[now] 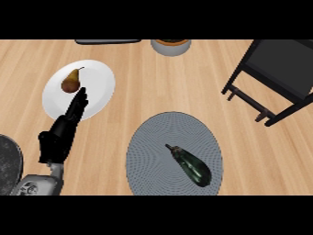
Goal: Pick the lemon from the placemat and place it in the tiered shelf
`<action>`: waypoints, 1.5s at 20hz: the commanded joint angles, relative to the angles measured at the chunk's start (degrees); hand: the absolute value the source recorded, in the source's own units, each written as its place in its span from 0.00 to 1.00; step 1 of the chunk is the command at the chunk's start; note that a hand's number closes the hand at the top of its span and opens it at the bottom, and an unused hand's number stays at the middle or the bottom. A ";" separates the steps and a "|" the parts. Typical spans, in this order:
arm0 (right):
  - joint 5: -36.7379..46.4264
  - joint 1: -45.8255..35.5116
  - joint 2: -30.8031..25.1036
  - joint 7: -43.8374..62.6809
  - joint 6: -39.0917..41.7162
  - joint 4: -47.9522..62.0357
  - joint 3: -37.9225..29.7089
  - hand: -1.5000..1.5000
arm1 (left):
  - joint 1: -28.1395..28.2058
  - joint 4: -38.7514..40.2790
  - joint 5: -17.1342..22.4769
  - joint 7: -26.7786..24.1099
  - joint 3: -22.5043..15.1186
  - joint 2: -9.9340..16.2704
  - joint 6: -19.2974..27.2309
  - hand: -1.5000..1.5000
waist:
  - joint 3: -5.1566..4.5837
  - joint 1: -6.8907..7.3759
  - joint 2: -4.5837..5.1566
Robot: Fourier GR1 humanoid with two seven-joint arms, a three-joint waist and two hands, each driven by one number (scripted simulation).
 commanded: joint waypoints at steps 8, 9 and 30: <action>-1.47 -15.99 -4.00 7.54 4.75 15.69 -3.92 1.00 | -4.22 2.04 -2.14 0.46 -1.27 -3.00 -0.79 0.50 | -0.02 3.48 0.75; 1.67 -13.12 1.29 10.89 1.11 6.71 -3.55 1.00 | -2.63 0.05 -2.80 2.86 -1.61 -3.39 0.08 0.50 | -0.02 2.80 0.53; 28.32 -45.49 9.71 -0.65 -10.32 27.13 19.56 1.00 | -5.47 3.40 -3.37 0.54 0.40 -4.55 -2.91 0.50 | -0.03 3.90 0.79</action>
